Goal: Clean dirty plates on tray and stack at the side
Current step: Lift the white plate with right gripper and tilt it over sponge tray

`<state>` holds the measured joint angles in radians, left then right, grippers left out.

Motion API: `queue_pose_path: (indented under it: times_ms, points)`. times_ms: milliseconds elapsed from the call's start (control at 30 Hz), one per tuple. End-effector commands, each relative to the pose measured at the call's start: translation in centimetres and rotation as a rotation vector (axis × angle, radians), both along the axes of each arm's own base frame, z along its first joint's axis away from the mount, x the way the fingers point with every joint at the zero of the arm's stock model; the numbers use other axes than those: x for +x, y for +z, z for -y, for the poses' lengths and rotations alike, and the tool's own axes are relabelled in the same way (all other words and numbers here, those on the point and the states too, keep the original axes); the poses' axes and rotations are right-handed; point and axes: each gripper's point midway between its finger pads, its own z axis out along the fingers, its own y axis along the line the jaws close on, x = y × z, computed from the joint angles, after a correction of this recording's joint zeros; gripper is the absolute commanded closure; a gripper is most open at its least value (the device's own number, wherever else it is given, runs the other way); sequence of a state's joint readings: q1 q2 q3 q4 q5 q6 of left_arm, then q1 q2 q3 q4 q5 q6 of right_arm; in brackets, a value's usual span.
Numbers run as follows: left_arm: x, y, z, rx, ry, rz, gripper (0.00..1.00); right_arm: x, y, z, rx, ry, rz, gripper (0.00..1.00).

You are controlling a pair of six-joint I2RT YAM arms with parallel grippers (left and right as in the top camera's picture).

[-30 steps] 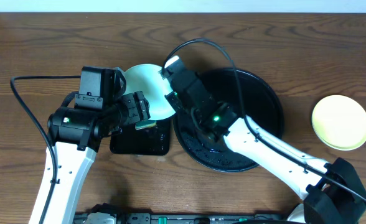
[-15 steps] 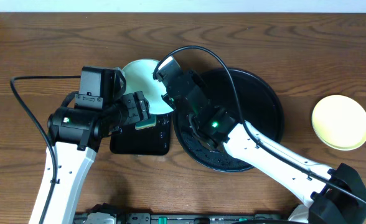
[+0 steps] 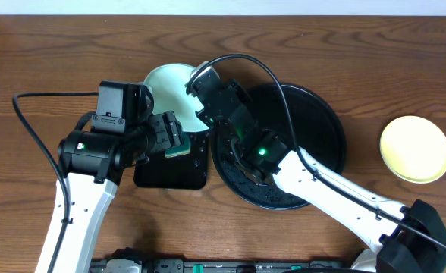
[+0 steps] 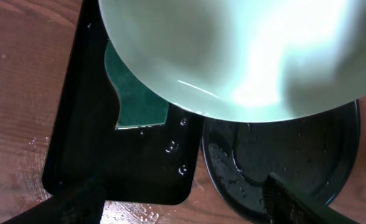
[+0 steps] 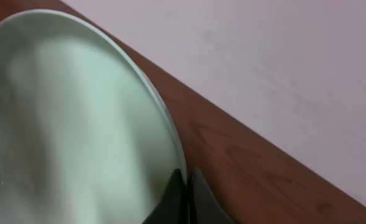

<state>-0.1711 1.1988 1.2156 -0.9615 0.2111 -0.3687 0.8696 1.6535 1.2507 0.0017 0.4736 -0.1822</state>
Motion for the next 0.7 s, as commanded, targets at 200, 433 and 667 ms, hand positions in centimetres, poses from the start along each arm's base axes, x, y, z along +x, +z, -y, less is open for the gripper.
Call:
queue_pose_path:
  times_ms: [200,433,667]
  points:
    - [0.25,0.81,-0.02,-0.004,-0.006,0.022,0.18,-0.24,2.70,0.14,0.022,-0.006,0.058,0.99]
    - [0.25,0.81,-0.02,-0.004,-0.006,0.022,0.18,-0.05,3.16,0.27,-0.006,-0.007,0.089,0.99]
    - [0.25,0.81,-0.02,-0.004,-0.006,0.022,0.18,0.06,3.24,0.49,-0.009,-0.019,0.094,0.99]
